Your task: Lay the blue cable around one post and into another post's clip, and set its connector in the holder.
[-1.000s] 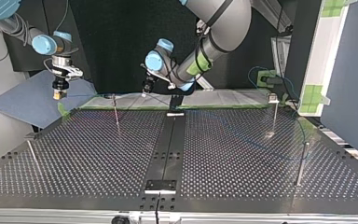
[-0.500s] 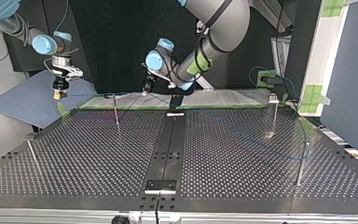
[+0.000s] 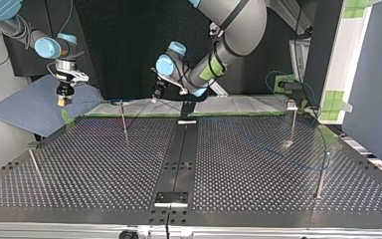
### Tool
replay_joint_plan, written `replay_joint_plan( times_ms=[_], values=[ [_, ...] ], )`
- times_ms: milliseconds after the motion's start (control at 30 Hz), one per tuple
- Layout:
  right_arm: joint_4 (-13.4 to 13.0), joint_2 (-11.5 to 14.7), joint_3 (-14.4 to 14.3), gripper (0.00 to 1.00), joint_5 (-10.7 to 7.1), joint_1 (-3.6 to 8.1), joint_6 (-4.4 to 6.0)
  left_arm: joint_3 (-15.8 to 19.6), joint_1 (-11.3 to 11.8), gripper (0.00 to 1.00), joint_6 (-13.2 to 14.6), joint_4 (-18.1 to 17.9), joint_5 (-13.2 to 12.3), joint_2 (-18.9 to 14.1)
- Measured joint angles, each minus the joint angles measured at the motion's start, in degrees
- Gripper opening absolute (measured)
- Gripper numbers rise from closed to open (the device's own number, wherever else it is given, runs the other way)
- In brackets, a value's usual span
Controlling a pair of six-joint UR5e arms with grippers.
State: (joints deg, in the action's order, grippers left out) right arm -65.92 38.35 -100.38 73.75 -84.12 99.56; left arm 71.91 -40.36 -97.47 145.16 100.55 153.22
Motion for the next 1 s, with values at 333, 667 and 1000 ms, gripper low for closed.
replay_joint_plan(
  times_ms=[333,667,1000],
  values=[
    [0.2,-0.1,0.0,0.00,0.00,-0.13,0.04,0.0,0.1,0.00,0.0,0.0,0.2,0.0],
    [0.2,-0.3,0.5,0.00,-0.02,-0.20,0.20,0.0,0.8,0.00,0.5,-0.1,0.4,0.0],
    [0.3,-0.4,0.6,0.00,0.01,-0.36,0.08,0.1,0.7,0.00,1.1,-0.2,-0.5,0.1]
  ],
)
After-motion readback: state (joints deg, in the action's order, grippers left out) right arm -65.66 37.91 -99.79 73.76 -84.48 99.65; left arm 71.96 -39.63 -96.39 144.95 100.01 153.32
